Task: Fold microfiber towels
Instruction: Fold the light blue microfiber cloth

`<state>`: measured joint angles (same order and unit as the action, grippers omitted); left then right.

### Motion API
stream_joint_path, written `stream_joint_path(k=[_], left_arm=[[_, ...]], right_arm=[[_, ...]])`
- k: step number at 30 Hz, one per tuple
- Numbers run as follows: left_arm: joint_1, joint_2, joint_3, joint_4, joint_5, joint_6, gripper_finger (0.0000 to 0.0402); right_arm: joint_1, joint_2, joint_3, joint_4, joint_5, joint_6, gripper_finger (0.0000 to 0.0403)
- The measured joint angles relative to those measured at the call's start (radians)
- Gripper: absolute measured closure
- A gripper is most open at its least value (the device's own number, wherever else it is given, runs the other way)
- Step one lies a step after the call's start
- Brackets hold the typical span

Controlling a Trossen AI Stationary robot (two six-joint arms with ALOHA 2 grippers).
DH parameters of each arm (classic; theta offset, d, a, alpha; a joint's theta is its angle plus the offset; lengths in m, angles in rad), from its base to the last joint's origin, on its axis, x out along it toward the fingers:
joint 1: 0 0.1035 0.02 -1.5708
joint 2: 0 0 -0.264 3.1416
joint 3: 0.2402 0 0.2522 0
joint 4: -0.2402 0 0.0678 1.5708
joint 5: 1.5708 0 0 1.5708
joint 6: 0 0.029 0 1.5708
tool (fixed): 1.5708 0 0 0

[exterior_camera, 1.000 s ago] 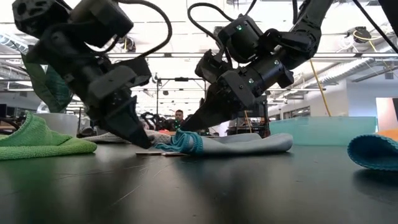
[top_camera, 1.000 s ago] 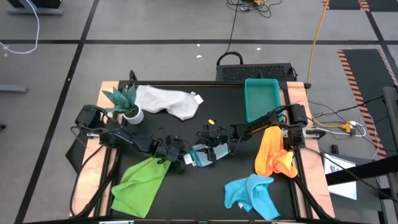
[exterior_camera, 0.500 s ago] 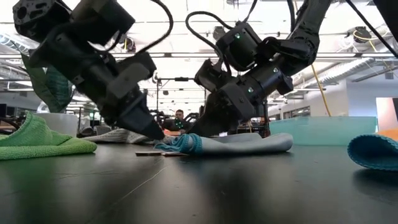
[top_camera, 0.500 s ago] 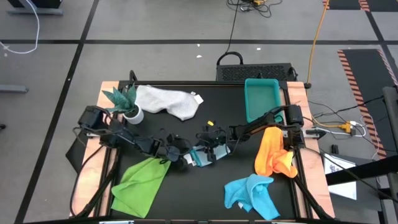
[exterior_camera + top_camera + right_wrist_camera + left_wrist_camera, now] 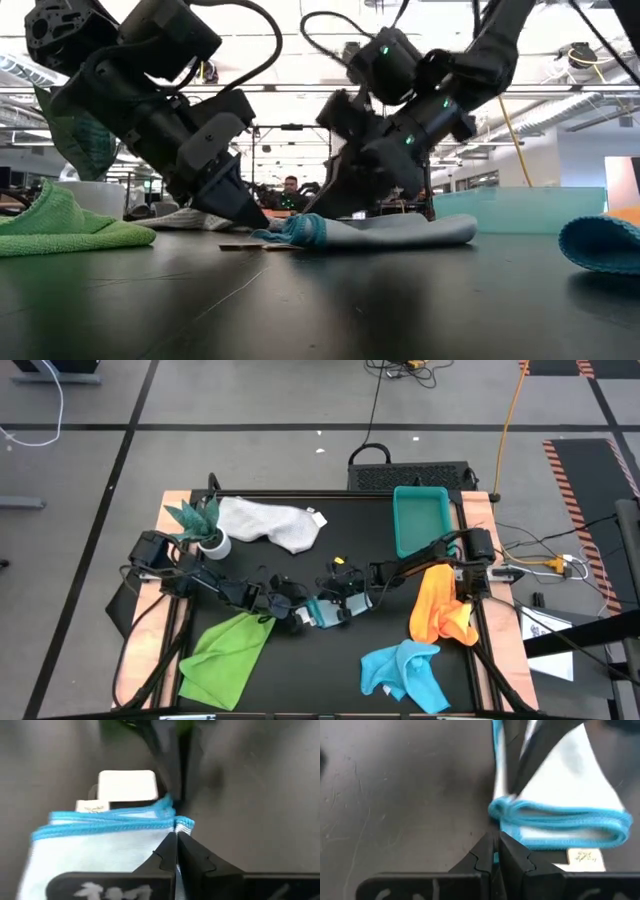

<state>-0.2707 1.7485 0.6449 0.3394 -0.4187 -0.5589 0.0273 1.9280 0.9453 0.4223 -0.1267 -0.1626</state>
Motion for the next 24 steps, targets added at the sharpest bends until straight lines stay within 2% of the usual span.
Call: stream_joint_path(k=[6, 11, 18, 24], left_arm=[[0.0, 0.0, 0.0, 0.006, 0.0, 0.004, 0.0376], [-0.004, 0.0, 0.0, 0.013, 0.0, 0.005, 0.0376], [0.004, 0.068, 0.0, 0.12, 0.0, 0.031, 0.0376], [0.034, 0.091, 0.001, 0.139, -0.005, 0.048, 0.0376]], right_arm=[[0.055, -0.105, 0.002, -0.066, -0.001, -0.003, 0.0401], [0.1, -0.141, 0.002, -0.113, -0.009, -0.011, 0.0402], [0.108, -0.081, 0.001, -0.078, -0.004, -0.006, 0.0402], [0.073, -0.007, 0.002, 0.047, 0.001, 0.043, 0.0402]])
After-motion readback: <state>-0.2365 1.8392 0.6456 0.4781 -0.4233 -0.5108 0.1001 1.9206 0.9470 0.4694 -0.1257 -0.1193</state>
